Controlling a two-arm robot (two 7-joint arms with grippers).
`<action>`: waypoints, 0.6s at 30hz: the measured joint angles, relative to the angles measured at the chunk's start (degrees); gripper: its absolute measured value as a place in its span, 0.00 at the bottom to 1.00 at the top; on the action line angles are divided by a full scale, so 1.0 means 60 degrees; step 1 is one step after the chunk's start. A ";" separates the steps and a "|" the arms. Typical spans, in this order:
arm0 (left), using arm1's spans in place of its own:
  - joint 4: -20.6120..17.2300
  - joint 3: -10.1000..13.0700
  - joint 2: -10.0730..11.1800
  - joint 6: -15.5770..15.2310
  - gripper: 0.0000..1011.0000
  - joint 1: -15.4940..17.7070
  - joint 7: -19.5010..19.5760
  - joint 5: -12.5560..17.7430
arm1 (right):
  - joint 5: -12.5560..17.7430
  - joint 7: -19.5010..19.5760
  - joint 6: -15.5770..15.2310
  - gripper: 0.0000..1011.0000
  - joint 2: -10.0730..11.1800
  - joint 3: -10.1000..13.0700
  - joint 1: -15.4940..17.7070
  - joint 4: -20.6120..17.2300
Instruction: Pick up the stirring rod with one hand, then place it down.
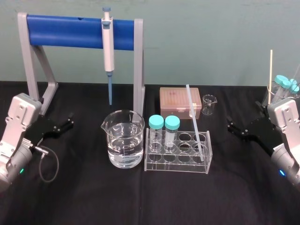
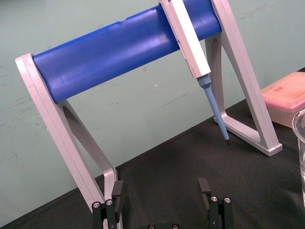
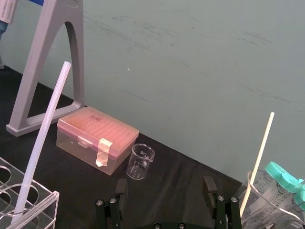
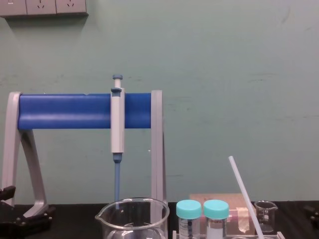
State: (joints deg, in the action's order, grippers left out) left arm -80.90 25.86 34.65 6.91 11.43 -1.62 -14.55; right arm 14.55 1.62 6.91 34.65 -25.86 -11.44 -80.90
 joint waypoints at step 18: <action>0.0000 0.0000 0.0000 0.0000 0.99 0.0001 0.0000 -0.0001 | 0.0000 0.0000 0.0000 0.99 0.0000 0.0000 0.0000 0.0000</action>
State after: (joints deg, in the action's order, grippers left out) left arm -80.90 25.86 34.65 6.91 11.43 -1.62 -14.55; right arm 14.55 1.62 6.91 34.65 -25.86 -11.44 -80.90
